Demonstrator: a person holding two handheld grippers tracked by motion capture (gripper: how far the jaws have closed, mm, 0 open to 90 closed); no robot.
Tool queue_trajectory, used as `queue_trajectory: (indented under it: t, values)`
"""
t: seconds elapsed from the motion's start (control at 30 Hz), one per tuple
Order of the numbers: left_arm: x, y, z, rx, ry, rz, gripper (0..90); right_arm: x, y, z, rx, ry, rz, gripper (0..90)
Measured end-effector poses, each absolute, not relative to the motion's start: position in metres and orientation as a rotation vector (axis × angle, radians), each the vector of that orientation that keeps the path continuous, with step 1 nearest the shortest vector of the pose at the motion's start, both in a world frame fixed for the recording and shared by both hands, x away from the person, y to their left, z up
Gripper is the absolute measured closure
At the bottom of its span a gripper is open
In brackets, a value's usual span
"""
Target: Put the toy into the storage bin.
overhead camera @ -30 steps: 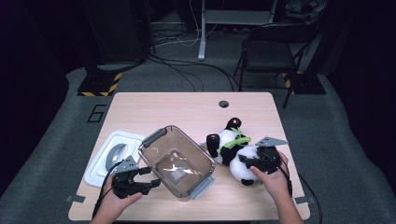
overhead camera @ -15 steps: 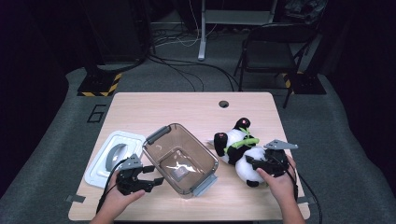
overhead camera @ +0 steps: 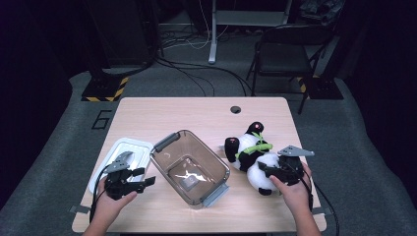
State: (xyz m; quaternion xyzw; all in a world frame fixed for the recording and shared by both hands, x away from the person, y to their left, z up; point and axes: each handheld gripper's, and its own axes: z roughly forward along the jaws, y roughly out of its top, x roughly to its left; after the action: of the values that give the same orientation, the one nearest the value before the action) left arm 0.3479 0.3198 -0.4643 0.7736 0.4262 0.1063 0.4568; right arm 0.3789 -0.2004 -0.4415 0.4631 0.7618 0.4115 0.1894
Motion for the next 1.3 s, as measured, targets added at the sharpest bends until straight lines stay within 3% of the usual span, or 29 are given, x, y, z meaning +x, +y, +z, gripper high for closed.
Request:
queue_trajectory:
  t: [0.63,0.87,1.3]
  values:
    - [0.347,0.312,-0.466,1.926,1.032,0.256,33.8,0.381,-0.191,-0.403,1.265,2.113,1.175,37.6]
    - [0.349,0.299,-0.467,1.946,1.011,0.239,33.8,0.378,-0.182,-0.383,1.226,2.113,1.196,37.3]
    - [0.346,0.263,-0.469,2.012,0.913,0.187,33.8,0.372,-0.178,-0.375,1.195,2.105,1.234,37.0]
